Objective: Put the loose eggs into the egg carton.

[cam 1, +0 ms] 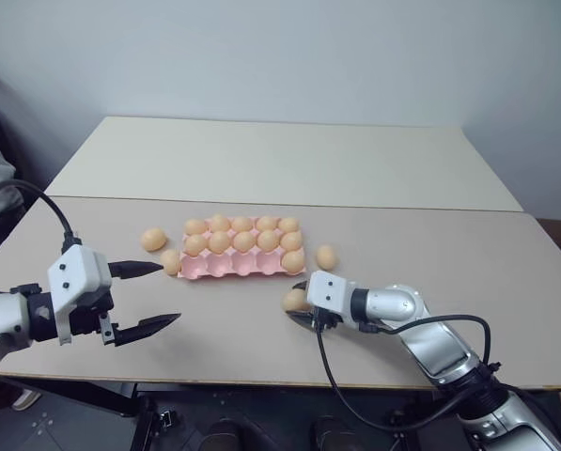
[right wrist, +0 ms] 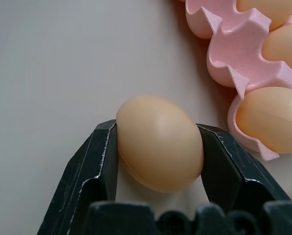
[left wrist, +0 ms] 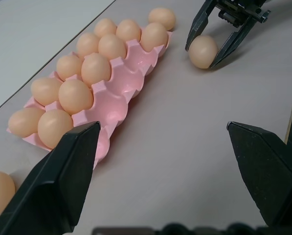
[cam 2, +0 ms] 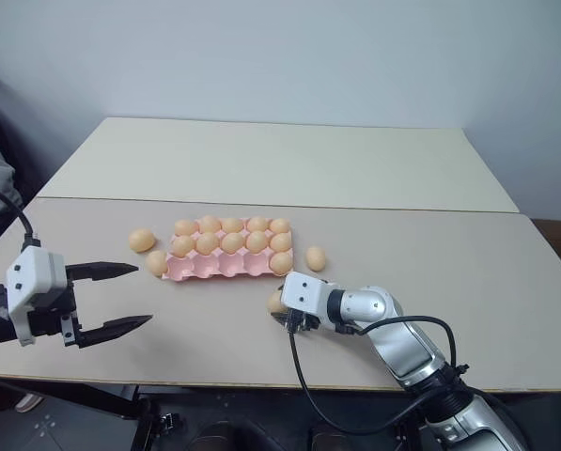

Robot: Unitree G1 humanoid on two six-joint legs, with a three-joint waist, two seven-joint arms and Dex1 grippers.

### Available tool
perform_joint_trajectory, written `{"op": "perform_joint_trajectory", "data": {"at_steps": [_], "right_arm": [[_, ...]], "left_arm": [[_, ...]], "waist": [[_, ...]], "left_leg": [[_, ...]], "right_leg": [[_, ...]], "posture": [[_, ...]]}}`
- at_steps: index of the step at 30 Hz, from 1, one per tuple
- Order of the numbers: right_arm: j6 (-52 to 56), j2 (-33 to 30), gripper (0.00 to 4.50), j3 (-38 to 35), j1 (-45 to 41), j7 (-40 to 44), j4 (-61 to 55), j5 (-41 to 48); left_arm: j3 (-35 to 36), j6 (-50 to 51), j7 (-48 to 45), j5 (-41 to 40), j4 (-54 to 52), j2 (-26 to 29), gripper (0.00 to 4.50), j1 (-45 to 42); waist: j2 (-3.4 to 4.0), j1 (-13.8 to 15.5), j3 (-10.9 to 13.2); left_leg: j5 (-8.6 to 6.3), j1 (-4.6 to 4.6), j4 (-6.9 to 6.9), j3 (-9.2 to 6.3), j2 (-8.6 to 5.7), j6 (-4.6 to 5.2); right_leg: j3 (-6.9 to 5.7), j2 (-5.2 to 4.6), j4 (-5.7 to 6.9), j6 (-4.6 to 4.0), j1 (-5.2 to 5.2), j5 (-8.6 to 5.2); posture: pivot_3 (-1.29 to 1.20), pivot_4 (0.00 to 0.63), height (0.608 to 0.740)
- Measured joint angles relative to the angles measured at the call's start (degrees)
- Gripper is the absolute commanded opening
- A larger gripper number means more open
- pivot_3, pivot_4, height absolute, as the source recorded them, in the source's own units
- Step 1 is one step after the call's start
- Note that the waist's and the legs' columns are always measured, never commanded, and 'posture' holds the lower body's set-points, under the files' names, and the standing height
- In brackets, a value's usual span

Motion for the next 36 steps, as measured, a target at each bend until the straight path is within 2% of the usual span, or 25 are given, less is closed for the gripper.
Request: {"op": "perform_joint_trajectory", "data": {"at_steps": [7, 12, 17, 21, 31, 32, 33, 36], "right_arm": [[-0.4, -1.1, 2.18, -1.1, 0.8, 0.7, -3.8, -0.3], [0.5, 3.5, 2.18, -2.4, -6.7, -0.8, -4.7, -0.1], [-2.2, 8.1, 2.18, 1.4, -14.6, -4.3, 3.0, -6.5], [-6.6, 8.4, 2.18, 4.7, -16.1, -4.7, 8.6, -11.0], [-16.3, 11.2, 2.18, 4.9, -18.9, -6.9, 15.9, -16.4], [-17.5, 11.1, 2.84, 4.9, -19.3, -7.0, 16.4, -16.9], [-18.7, 11.0, 3.02, 4.9, -19.8, -7.1, 16.8, -17.5], [-20.6, 11.0, 4.04, 4.9, -20.3, -7.2, 17.3, -18.0]], "left_arm": [[0.2, 0.0, 0.1, 0.4, 0.3, 0.0, 4.5, 0.2], [2.5, -0.4, -1.2, 2.0, 1.4, 0.0, 4.5, 3.5], [2.9, -1.4, -1.7, 3.6, 2.5, 0.1, 4.5, 4.7], [4.2, -1.1, -1.4, 3.2, 2.0, -0.6, 4.5, 5.0], [5.0, -1.0, -0.6, 3.1, 0.1, -2.1, 4.5, 6.8], [5.1, -1.0, -0.5, 3.1, 0.1, -2.1, 4.5, 6.8], [5.2, -1.0, -0.4, 3.1, 0.1, -2.1, 4.5, 6.8], [5.2, -1.0, -0.4, 3.1, 0.1, -2.2, 4.5, 6.8]], "waist": [[0.0, -0.1, 0.0], [0.01, -1.2, 0.0], [0.01, -1.3, 0.0], [0.01, -1.2, 0.0], [0.02, -1.6, 0.0], [0.02, -1.6, 0.0], [0.02, -1.6, 0.0], [0.02, -1.6, 0.0]], "left_leg": [[0.0, 0.0, 0.0, 0.0, 0.0, 0.0], [0.0, 0.04, -0.01, 0.0, 0.03, 0.0], [0.0, 0.02, -0.05, -0.01, 0.01, 0.0], [0.0, -0.12, -0.05, -0.01, 0.0, 0.0], [0.0, -0.14, -0.05, -0.01, 0.01, -0.01], [0.0, -0.15, -0.05, -0.01, 0.01, -0.01], [0.0, -0.15, -0.05, -0.01, 0.01, -0.01], [0.0, -0.15, -0.05, -0.02, 0.02, -0.01]], "right_leg": [[0.0, 0.01, 0.01, 0.0, -0.01, 0.0], [0.01, 0.02, 0.08, -0.01, -0.01, 0.0], [-0.04, -0.01, 0.01, -0.02, -0.02, 0.0], [-0.04, -0.04, -0.01, -0.02, -0.13, 0.0], [-0.01, -0.02, 0.17, -0.05, -0.26, 0.0], [-0.02, -0.02, 0.15, -0.05, -0.26, 0.0], [-0.02, -0.02, 0.15, -0.05, -0.26, 0.0], [-0.03, -0.01, 0.17, -0.05, -0.26, 0.0]], "posture": [[0.0, 0.15, 0.74], [0.0, 0.15, 0.74], [0.0, 0.15, 0.74], [0.0, 0.15, 0.74], [0.0, 0.15, 0.74], [0.0, 0.15, 0.74], [0.0, 0.15, 0.74], [0.0, 0.15, 0.74]]}}
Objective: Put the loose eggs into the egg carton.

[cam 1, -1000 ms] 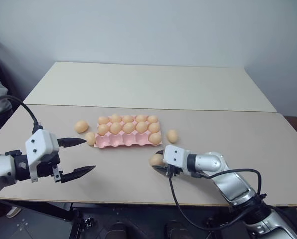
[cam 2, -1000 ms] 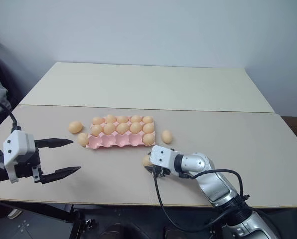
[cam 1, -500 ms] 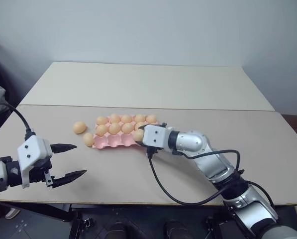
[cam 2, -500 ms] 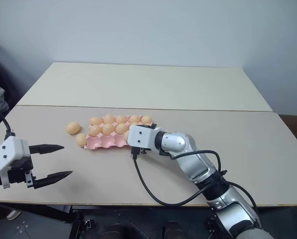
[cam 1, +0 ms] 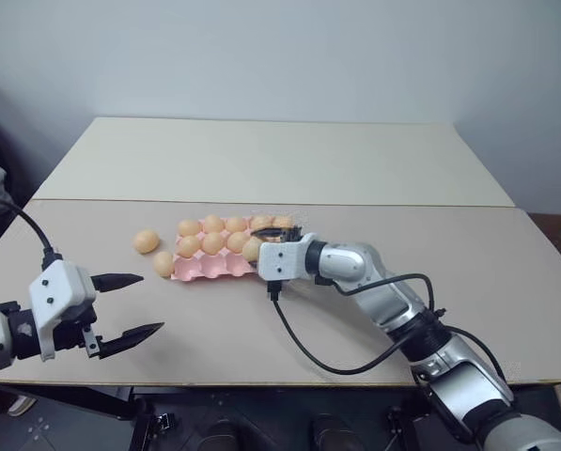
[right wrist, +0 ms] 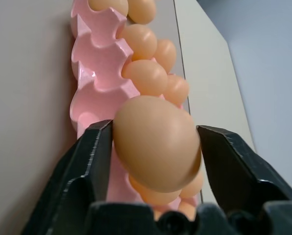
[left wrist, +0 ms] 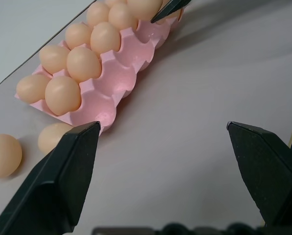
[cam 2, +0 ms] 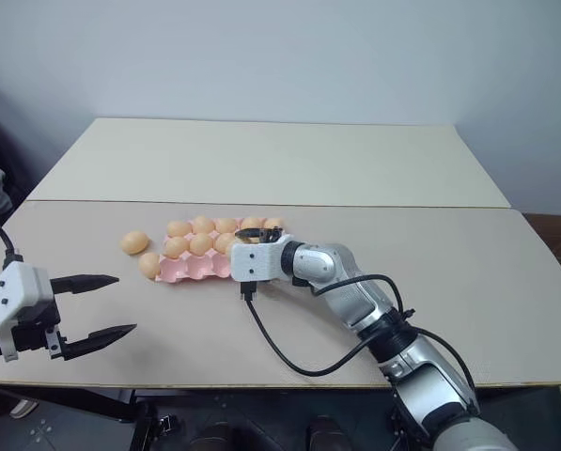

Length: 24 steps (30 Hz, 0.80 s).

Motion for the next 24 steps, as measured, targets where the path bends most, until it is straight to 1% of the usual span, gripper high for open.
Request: {"op": "perform_joint_trajectory", "data": {"at_steps": [1, 2, 7, 11, 14, 16, 18, 21, 24], "right_arm": [[-0.2, 0.0, 4.41, 0.0, 0.0, 0.1, 0.3, 0.0], [-0.3, 0.0, 4.46, 0.0, 0.0, 0.2, 0.7, -0.1], [-0.8, -0.5, 4.46, -0.2, 0.1, 0.7, 0.9, -0.5], [-0.7, -1.0, 4.46, -0.6, 1.2, 1.7, -1.0, -0.4], [1.2, -1.6, 4.46, -1.6, 4.0, 3.2, -5.4, 0.9], [4.6, -2.8, 4.46, -3.6, 6.5, 5.4, -9.9, 3.6], [9.2, -5.2, 4.46, -6.9, 9.2, 8.3, -15.3, 7.8], [17.3, -12.8, 4.46, -15.0, 15.4, 15.1, -24.2, 17.7], [21.7, -19.3, 4.46, -21.4, 20.7, 19.4, -30.0, 24.4]], "left_arm": [[0.0, 0.0, 0.0, 0.0, 0.0, 0.0, 4.5, 0.0], [0.0, 0.0, 0.0, 0.0, 0.0, 0.0, 4.5, 0.0], [0.0, 0.0, 0.1, 0.0, 0.0, 0.0, 4.5, -0.1], [0.0, 0.0, 0.0, -0.1, 0.0, 0.0, 4.5, -0.6], [-0.1, 0.0, 0.0, -0.9, 0.0, 0.0, 4.5, -1.7], [-0.1, 0.0, 0.0, -1.7, 0.0, -0.1, 4.5, -2.5], [-0.4, 0.1, 0.0, -2.3, -0.1, -0.1, 4.5, -3.2], [-1.3, 0.2, -1.0, -4.3, 0.0, -0.2, 4.5, -4.4], [-2.0, 0.2, -2.0, -6.2, 0.1, -0.2, 4.5, -6.0]], "waist": [[0.0, 0.0, 0.0], [0.0, 0.0, 0.0], [0.0, 0.0, 0.0], [0.0, 0.0, 0.0], [0.0, 0.1, 0.0], [0.0, 0.3, 0.0], [0.0, 0.5, 0.0], [-0.01, 1.1, 0.0], [0.0, 1.3, 0.0]], "left_leg": [[0.0, 0.0, 0.0, 0.0, 0.0, 0.0], [0.0, 0.0, 0.0, 0.0, 0.0, 0.0], [0.0, 0.0, -0.01, 0.0, 0.0, 0.0], [0.0, 0.0, -0.01, 0.0, 0.0, 0.0], [0.0, -0.02, -0.01, -0.01, -0.01, 0.0], [0.0, -0.06, -0.01, -0.03, -0.01, 0.0], [0.0, -0.08, 0.0, -0.04, -0.02, 0.0], [0.0, -0.09, 0.0, -0.05, -0.02, 0.0], [0.0, 0.0, -0.01, -0.04, -0.01, 0.01]], "right_leg": [[0.0, 0.0, 0.0, 0.0, 0.0, 0.0], [0.0, 0.0, 0.0, 0.0, 0.0, 0.0], [0.0, 0.0, 0.0, 0.0, -0.01, 0.0], [0.0, 0.0, 0.0, 0.0, -0.01, 0.0], [0.0, -0.01, -0.01, 0.0, -0.01, 0.0], [-0.01, -0.02, -0.02, 0.0, -0.01, 0.0], [-0.03, -0.03, -0.04, 0.0, 0.0, 0.0], [-0.05, -0.03, -0.13, 0.0, 0.02, 0.0], [-0.04, -0.01, -0.12, 0.0, 0.09, -0.01]], "posture": [[0.0, 0.15, 0.74], [0.0, 0.15, 0.74], [0.0, 0.15, 0.74], [0.0, 0.15, 0.74], [0.0, 0.15, 0.74], [0.0, 0.15, 0.74], [0.0, 0.15, 0.74], [0.0, 0.15, 0.74], [0.0, 0.15, 0.74]]}}
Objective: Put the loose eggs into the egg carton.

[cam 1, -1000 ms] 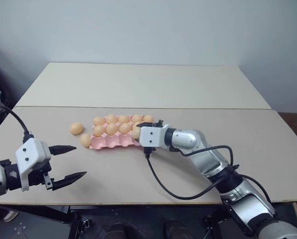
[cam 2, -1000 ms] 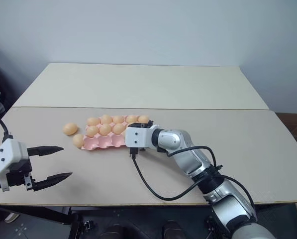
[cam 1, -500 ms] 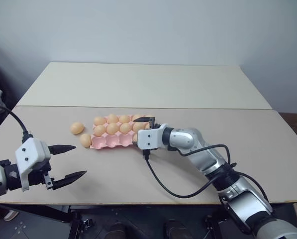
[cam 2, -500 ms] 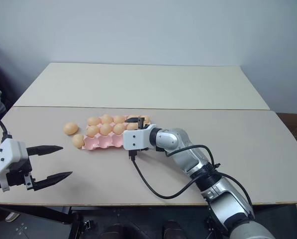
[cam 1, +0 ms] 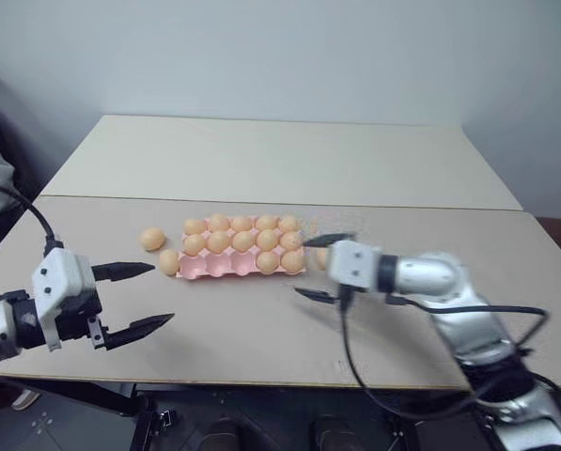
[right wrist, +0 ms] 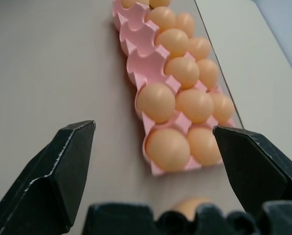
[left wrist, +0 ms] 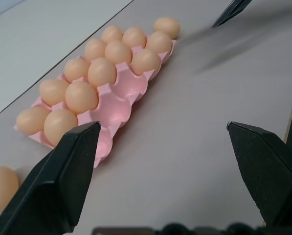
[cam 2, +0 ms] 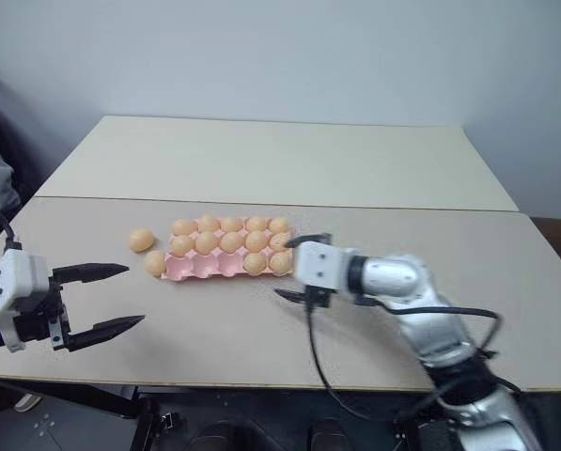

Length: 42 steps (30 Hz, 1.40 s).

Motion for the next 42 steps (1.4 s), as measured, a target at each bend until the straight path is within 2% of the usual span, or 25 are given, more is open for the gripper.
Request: {"op": "perform_joint_trajectory", "data": {"at_steps": [6, 9, 14, 20, 31, 35, 42], "right_arm": [[7.2, -8.8, 4.46, -10.7, 11.9, 1.3, -7.4, 6.9], [7.9, -10.6, 4.46, -13.1, 15.8, 0.2, -8.4, 7.2], [8.5, -11.2, 4.46, -13.4, 17.5, -2.4, -9.4, 7.1], [8.6, -10.3, 4.46, -10.0, 11.6, -7.8, -5.0, 4.0], [1.7, 1.0, 4.46, 5.0, -2.9, -17.5, 15.3, -9.2], [-0.6, 4.7, 4.46, 6.9, -6.6, -19.1, 21.0, -11.5], [-3.4, 8.0, 4.46, 8.0, -7.4, -19.6, 25.1, -13.2]], "left_arm": [[-1.9, -0.3, -1.0, -1.3, 1.3, 0.0, 4.5, -3.1], [-2.8, -0.3, -1.5, -1.4, 2.4, 0.0, 4.5, -3.8], [-4.2, -0.3, -2.3, -1.5, 2.8, 0.0, 4.5, -5.3], [-4.8, -0.5, -2.5, -1.0, 3.1, 0.1, 4.5, -6.1], [-6.7, -1.3, -0.9, 0.5, 2.3, 0.2, 4.5, -6.9], [-6.6, -1.0, -0.1, -0.1, 1.1, 0.2, 4.5, -6.7], [-5.8, -0.7, 0.4, -0.2, 0.0, 0.2, 4.5, -5.1]], "waist": [[-0.01, -0.3, 0.0], [-0.01, -0.5, 0.0], [-0.01, -0.8, 0.0], [-0.01, -1.2, 0.0], [-0.01, -1.2, 0.0], [0.0, -1.1, 0.0], [0.0, -1.1, 0.0]], "left_leg": [[0.0, 0.13, -0.01, 0.02, -0.01, 0.0], [0.0, 0.16, -0.01, 0.04, -0.01, 0.0], [0.0, 0.15, -0.01, 0.04, -0.01, 0.0], [0.0, 0.18, -0.01, 0.03, -0.01, 0.0], [0.0, 0.09, -0.03, 0.03, -0.02, 0.0], [0.0, 0.07, -0.03, 0.02, -0.02, 0.0], [0.0, 0.08, -0.03, 0.02, -0.02, 0.0]], "right_leg": [[0.02, 0.02, -0.08, 0.01, 0.16, -0.01], [0.04, 0.02, -0.07, 0.01, 0.17, -0.01], [0.04, 0.01, -0.08, 0.02, 0.18, -0.01], [0.04, 0.02, -0.07, 0.02, 0.19, -0.01], [0.05, 0.01, -0.09, 0.01, 0.11, -0.01], [0.04, 0.0, -0.08, 0.01, 0.1, 0.0], [0.04, 0.01, -0.04, 0.01, 0.1, 0.0]], "posture": [[0.0, 0.15, 0.74], [0.0, 0.15, 0.74], [0.0, 0.15, 0.74], [0.0, 0.15, 0.74], [0.0, 0.15, 0.74], [0.0, 0.15, 0.74], [0.0, 0.15, 0.74]]}}
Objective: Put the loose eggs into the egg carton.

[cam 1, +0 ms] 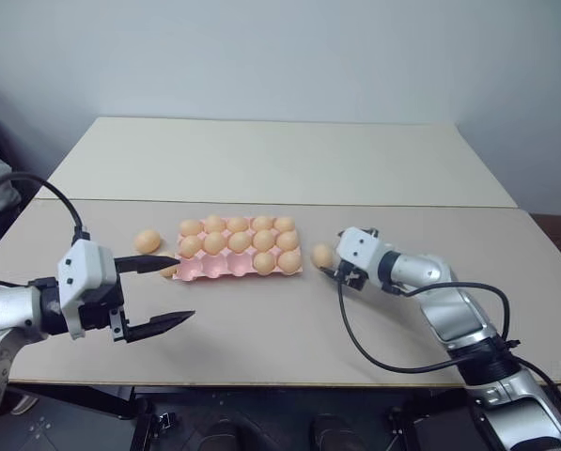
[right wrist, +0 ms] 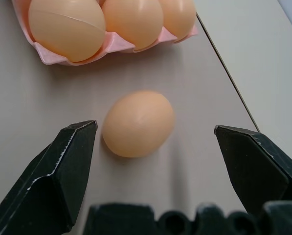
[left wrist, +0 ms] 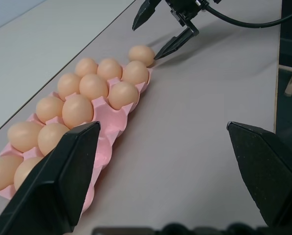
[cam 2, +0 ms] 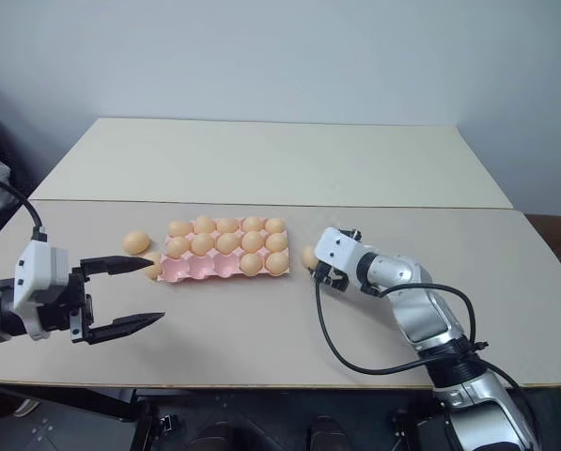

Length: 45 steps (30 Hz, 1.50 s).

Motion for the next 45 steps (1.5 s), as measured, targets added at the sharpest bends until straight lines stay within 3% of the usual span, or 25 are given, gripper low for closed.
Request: {"op": "perform_joint_trajectory", "data": {"at_steps": [11, 14, 20, 23, 33, 38, 45], "right_arm": [[-2.0, 5.2, 4.46, 1.7, -2.8, -4.4, 8.2, -3.8], [-2.0, 6.0, 3.96, 1.7, -3.1, -4.8, 9.2, -3.8], [-2.0, 6.0, 2.04, 1.7, -3.0, -4.8, 9.2, -4.0], [-2.1, 5.7, 1.63, 1.7, -2.5, -4.8, 8.7, -4.5], [-4.1, -1.4, 1.63, 1.4, -2.2, -1.0, -2.2, -5.1], [-10.0, -3.7, 1.63, 3.7, -8.5, 8.2, -7.7, -3.6], [-15.4, 3.2, 1.63, 11.5, -19.4, 19.8, -4.0, -1.4]], "left_arm": [[0.0, -0.1, 0.7, 0.1, -0.1, 0.0, 4.5, 0.2], [0.0, -0.2, 0.7, 0.2, -0.1, 0.0, 4.5, 0.2], [-0.2, -0.2, 0.9, 0.2, -0.1, 0.0, 4.5, 0.2], [-0.2, -0.2, 1.0, 0.2, 0.1, 0.0, 4.5, 0.1], [0.2, -0.2, 0.9, 0.7, 0.4, 0.0, 4.5, 2.1], [1.7, -0.2, 0.1, 1.6, 1.1, 0.0, 4.5, 5.3], [2.5, -0.5, 0.4, 2.9, 2.0, -0.2, 4.5, 7.2]], "waist": [[0.01, -0.1, 0.0], [0.02, -0.1, 0.0], [0.02, -0.1, 0.0], [0.02, -0.1, 0.0], [0.05, -0.3, 0.0], [0.08, -0.4, 0.0], [0.08, -0.2, 0.1]], "left_leg": [[0.0, 0.01, -0.01, 0.0, 0.0, 0.0], [0.0, 0.01, -0.01, 0.0, 0.0, 0.0], [0.0, 0.01, -0.01, 0.0, 0.0, 0.0], [0.0, 0.01, -0.01, 0.0, 0.0, 0.0], [0.0, 0.0, -0.03, 0.01, 0.01, 0.0], [0.0, 0.04, -0.07, 0.01, 0.03, 0.0], [0.0, 0.05, -0.08, 0.01, 0.03, -0.01]], "right_leg": [[0.01, 0.0, 0.02, 0.0, -0.02, 0.0], [0.01, 0.0, 0.02, -0.01, -0.02, 0.0], [0.01, 0.0, 0.02, -0.01, -0.02, 0.0], [0.01, 0.0, 0.02, 0.0, -0.02, 0.0], [0.03, 0.01, 0.02, 0.0, -0.06, 0.0], [0.02, 0.02, 0.02, -0.01, -0.06, 0.0], [0.0, 0.01, 0.03, -0.02, -0.06, 0.01]], "posture": [[0.0, 0.15, 0.74], [0.0, 0.15, 0.74], [0.0, 0.15, 0.74], [0.0, 0.15, 0.74], [0.0, 0.15, 0.74], [0.0, 0.15, 0.74], [0.0, 0.15, 0.74]]}}
